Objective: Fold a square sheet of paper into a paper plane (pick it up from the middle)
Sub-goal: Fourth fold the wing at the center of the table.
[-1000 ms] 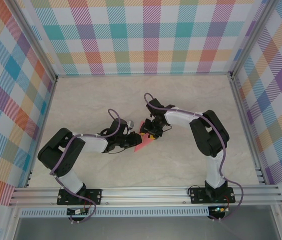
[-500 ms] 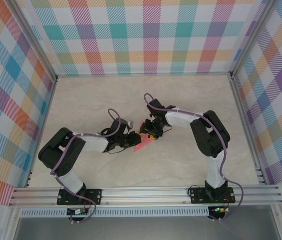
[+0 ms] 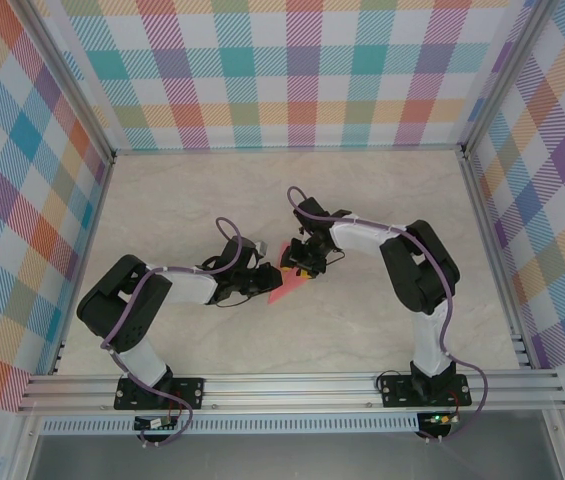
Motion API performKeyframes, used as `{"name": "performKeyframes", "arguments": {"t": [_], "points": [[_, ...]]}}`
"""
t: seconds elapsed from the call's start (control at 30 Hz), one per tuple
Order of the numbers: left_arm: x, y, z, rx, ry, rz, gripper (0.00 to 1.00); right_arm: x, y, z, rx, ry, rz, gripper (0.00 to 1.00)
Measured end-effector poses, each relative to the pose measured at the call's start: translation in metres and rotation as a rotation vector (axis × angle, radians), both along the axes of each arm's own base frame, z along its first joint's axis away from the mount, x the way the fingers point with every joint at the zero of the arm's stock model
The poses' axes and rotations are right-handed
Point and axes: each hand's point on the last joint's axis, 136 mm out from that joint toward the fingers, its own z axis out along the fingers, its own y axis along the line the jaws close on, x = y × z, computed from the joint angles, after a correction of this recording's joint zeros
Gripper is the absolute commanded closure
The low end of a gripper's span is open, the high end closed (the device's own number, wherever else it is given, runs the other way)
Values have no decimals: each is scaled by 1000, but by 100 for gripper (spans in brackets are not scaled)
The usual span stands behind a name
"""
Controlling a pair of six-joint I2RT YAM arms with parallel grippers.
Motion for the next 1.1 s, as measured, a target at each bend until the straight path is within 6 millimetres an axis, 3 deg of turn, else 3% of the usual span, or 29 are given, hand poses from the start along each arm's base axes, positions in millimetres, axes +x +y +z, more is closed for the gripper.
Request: {"name": "performKeyframes", "arguments": {"t": [0.23, 0.53, 0.8, 1.1], "points": [[3, 2, 4, -18, 5, 14, 79, 0, 0, -1, -18, 22, 0, 55], [19, 10, 40, -56, -80, 80, 81, 0, 0, -2, -25, 34, 0, 55], [17, 10, 37, -62, -65, 84, 84, 0, -1, -3, -37, 56, -12, 62], [12, 7, 23, -66, -14, 67, 85, -1, -2, -4, -43, 67, -23, 61]]}}
